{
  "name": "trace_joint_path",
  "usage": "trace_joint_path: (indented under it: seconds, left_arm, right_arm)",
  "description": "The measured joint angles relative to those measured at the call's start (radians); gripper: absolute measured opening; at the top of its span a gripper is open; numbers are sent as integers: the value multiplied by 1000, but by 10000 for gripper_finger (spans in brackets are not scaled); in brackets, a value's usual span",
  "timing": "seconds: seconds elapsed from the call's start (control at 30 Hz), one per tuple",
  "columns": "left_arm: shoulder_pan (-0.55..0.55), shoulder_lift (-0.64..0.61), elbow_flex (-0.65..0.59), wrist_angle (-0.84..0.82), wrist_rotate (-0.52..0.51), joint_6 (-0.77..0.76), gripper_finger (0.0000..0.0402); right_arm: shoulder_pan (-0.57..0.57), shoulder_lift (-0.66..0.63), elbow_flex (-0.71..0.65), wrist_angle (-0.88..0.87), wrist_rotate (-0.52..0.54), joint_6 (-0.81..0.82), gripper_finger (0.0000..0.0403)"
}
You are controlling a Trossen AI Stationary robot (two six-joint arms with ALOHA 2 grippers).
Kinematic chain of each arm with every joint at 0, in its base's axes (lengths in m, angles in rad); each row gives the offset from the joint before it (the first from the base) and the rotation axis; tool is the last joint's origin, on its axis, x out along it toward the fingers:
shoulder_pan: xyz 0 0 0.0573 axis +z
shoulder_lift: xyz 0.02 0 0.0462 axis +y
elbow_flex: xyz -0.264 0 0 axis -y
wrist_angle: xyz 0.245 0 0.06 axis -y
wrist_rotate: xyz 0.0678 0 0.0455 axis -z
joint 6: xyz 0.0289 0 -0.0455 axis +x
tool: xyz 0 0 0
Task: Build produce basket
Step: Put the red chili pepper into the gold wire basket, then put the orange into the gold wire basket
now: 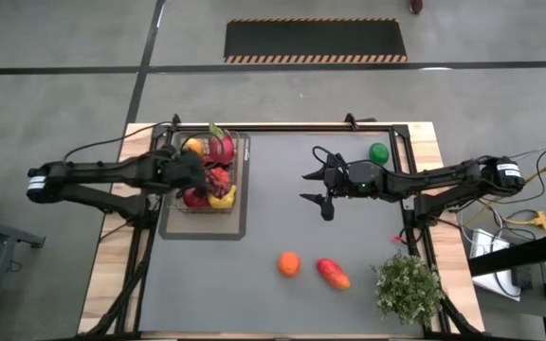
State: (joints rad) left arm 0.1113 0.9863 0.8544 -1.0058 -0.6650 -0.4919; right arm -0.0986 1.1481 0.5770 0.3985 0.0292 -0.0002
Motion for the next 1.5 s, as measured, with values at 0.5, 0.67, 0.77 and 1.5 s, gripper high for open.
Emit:
trace_joint_path:
  seconds: [0.5,0.67,0.77,1.5]
  left_arm:
    - [201,243,16,28,-51,0,98]
    - [206,258,17,29,-51,1,100]
    - [206,252,17,30,-50,1,100]
    - [206,206,31,31,-50,10,212]
  right_arm:
    - [0,0,-1,1,0,8,258]
    - [0,0,-1,1,0,8,255]
    - [0,0,-1,0,0,19,258]
    - [10,0,-2,-73,-5,96,261]
